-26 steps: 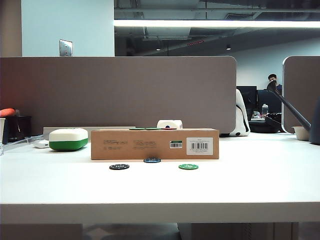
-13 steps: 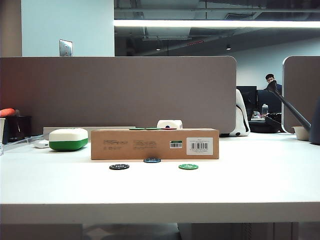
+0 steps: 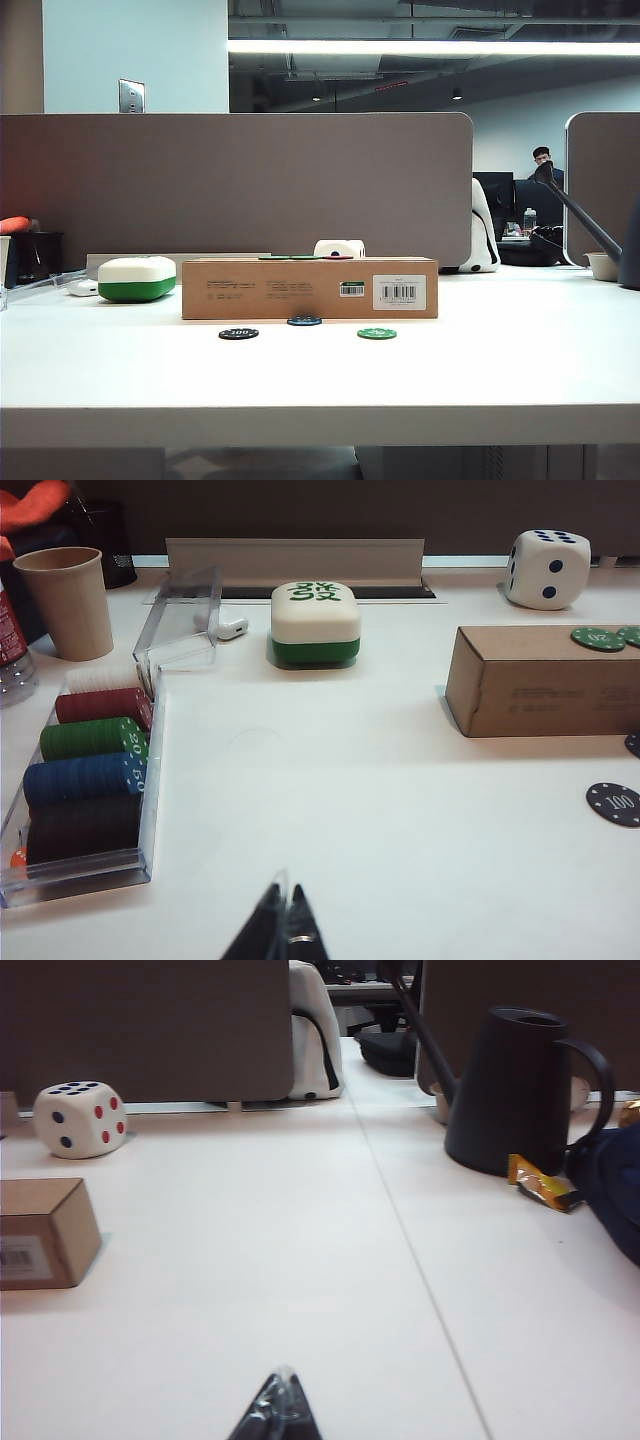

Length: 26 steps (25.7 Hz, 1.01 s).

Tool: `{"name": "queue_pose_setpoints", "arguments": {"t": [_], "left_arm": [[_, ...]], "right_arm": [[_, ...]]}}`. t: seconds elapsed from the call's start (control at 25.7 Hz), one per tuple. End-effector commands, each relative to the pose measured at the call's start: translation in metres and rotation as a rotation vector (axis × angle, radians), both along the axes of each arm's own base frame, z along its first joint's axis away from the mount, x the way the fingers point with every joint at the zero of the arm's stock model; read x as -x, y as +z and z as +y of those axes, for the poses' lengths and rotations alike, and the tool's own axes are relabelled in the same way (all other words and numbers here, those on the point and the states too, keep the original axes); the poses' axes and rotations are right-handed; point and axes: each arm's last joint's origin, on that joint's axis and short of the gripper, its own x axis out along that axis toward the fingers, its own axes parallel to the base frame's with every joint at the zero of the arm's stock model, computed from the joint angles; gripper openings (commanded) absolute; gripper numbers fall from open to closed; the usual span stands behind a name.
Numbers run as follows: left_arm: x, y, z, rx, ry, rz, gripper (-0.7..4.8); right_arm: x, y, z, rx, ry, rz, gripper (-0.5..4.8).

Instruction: Push the chip, whose value equals the sum of all the chip values on the rectangular box, forward next to the box.

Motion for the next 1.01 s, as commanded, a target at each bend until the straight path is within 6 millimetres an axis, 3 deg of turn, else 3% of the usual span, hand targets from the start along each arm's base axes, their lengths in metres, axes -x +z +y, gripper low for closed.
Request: {"name": "queue_pose_setpoints", "arguments": {"t": [0.04, 1.01], "left_arm": [[0.0000, 0.0019, -0.0001, 0.004, 0.000, -0.014, -0.05], [0.0000, 0.0019, -0.0001, 0.004, 0.000, -0.014, -0.05]], "right_arm": [[-0.0003, -0.0001, 0.0019, 0.000, 0.064, -0.010, -0.05], [-0.0002, -0.0040, 0.0014, -0.009, 0.049, 0.029, -0.05]]}}
